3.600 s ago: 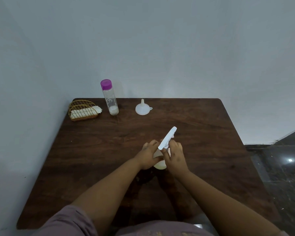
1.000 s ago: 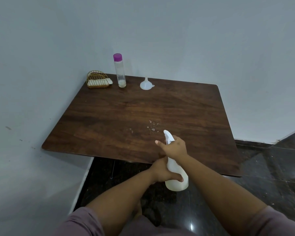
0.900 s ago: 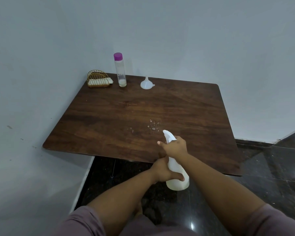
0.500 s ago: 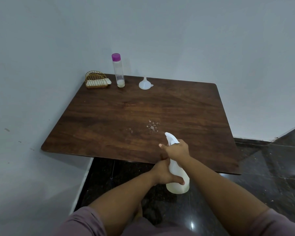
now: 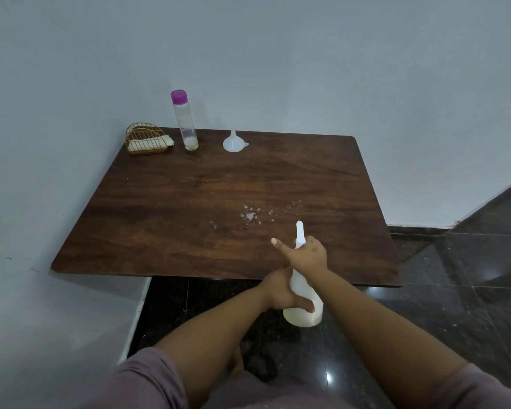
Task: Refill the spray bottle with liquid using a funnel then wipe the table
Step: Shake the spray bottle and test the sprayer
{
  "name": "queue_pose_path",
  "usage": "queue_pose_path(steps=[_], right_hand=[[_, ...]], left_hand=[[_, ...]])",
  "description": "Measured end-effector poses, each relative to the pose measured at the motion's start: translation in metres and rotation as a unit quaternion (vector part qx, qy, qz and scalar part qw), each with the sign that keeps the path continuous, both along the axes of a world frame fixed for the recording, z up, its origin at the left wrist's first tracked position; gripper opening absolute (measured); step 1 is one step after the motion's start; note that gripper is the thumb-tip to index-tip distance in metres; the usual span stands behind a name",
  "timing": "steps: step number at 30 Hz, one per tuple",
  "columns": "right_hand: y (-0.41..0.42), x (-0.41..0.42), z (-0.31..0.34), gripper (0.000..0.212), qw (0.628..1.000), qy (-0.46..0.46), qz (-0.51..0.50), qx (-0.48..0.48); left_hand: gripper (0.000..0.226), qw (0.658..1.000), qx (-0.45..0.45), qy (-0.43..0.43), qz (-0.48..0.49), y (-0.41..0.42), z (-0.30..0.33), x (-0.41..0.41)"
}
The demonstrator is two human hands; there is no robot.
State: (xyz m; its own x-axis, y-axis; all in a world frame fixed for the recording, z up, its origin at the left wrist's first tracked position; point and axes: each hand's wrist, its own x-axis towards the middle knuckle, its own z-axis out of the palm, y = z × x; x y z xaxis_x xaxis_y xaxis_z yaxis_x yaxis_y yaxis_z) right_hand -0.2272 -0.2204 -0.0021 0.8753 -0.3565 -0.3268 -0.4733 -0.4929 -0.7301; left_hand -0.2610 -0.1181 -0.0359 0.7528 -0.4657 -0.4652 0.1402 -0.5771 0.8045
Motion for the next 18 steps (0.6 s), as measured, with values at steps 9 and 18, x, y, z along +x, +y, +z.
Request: queue_pose_path(steps=[9, 18], right_hand=[[-0.008, -0.004, 0.0, 0.068, 0.997, 0.061, 0.012, 0.042], [-0.006, -0.01, -0.001, 0.053, 0.999, 0.033, -0.017, 0.003]], left_hand=[[0.086, 0.998, -0.049, 0.028, 0.038, -0.014, -0.008, -0.018], [0.096, 0.999, -0.03, 0.017, 0.016, -0.014, -0.008, -0.021]])
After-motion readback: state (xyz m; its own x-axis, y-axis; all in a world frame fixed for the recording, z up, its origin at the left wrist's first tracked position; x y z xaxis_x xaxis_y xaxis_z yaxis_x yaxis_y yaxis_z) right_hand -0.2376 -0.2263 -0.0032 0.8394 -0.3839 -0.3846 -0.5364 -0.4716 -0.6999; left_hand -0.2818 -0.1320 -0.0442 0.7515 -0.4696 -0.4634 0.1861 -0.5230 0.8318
